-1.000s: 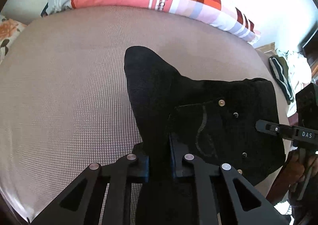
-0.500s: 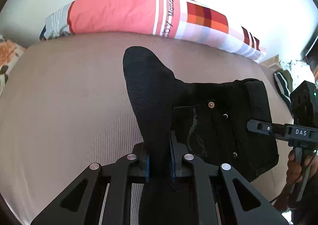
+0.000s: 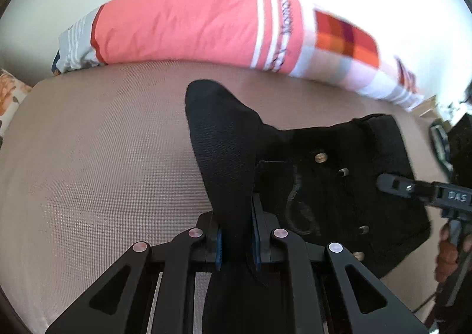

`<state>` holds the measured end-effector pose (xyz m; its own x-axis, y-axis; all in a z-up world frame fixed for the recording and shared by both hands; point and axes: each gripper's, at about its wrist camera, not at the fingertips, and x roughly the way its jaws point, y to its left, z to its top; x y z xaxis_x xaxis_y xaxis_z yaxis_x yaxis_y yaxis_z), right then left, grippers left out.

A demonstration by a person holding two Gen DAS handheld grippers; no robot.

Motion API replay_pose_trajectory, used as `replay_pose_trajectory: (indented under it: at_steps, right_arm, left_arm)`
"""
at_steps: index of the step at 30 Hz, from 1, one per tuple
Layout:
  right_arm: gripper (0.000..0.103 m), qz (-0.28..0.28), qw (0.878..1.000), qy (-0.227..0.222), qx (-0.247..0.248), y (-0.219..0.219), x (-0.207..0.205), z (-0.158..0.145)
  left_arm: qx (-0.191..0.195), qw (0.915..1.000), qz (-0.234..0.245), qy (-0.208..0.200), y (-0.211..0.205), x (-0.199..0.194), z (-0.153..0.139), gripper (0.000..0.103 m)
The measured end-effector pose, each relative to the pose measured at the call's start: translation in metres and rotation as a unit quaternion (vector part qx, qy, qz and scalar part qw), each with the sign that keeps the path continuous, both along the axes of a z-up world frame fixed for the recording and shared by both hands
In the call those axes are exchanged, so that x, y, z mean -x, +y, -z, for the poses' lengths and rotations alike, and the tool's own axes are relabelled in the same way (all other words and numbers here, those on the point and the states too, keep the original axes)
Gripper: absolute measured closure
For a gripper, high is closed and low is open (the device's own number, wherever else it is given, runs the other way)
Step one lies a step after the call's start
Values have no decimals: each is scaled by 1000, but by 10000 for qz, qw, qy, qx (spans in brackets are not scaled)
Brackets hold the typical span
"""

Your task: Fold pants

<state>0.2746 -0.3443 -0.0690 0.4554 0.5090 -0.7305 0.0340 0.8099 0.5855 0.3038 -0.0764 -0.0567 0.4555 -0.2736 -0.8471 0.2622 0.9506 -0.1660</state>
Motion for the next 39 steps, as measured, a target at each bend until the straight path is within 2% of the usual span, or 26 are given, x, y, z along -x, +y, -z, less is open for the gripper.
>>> replay_pose_trajectory:
  at_steps: [2,5,6,8,11,13,17,22,24,27,33,35,39]
  right_arm:
    - [82,121,9997,73,222,-2,0,8]
    - [66,165,9975,134,679,0,2,19]
    - [60,193,9960,114,870,2,4,22]
    - [54,287,9943,65,1029,3,6,25]
    - [54,365,9936,44,1066,4,10,25]
    - [53,337,9915,36,1256,8,15,22]
    - [52,377,9860,-73,1624,14,30,10]
    - [50,580,9766,-617,1976,32,64,-26]
    - [35,610,9693,-841,2230,46,82,-40]
    - [34,614,9620,-1100,2424,63,106,-55]
    - [28,565,9581,-1091,2586,88,142,-62]
    - [27,536,9531,-1156,2744,99,151,-62]
    - [26,491,9507,-1182,2824,114,169,-64]
  left_arm:
    - [23,9999,-57,86,4,-3,13,85]
    - [10,10000,-59,17,6,-1,23,75]
    - [-133,9999,-66,-50,4,0,26,67]
    - [-259,9996,-71,-86,2,1,31,63]
    - [-282,9993,-248,-56,5,-1,31,53]
    - [-320,9989,-349,-36,7,1,28,47]
    - [-661,9965,-478,-154,9,18,17,44]
    - [-797,9940,-578,-484,13,56,-6,38]
    - [-830,9925,-664,-610,15,76,-17,38]
    - [-845,9909,-721,-766,17,103,-31,38]
    - [-1002,9854,-904,-1042,24,155,-50,37]
    - [-1006,9849,-912,-1072,26,168,-53,37]
    - [-1003,9842,-961,-1100,28,186,-56,37]
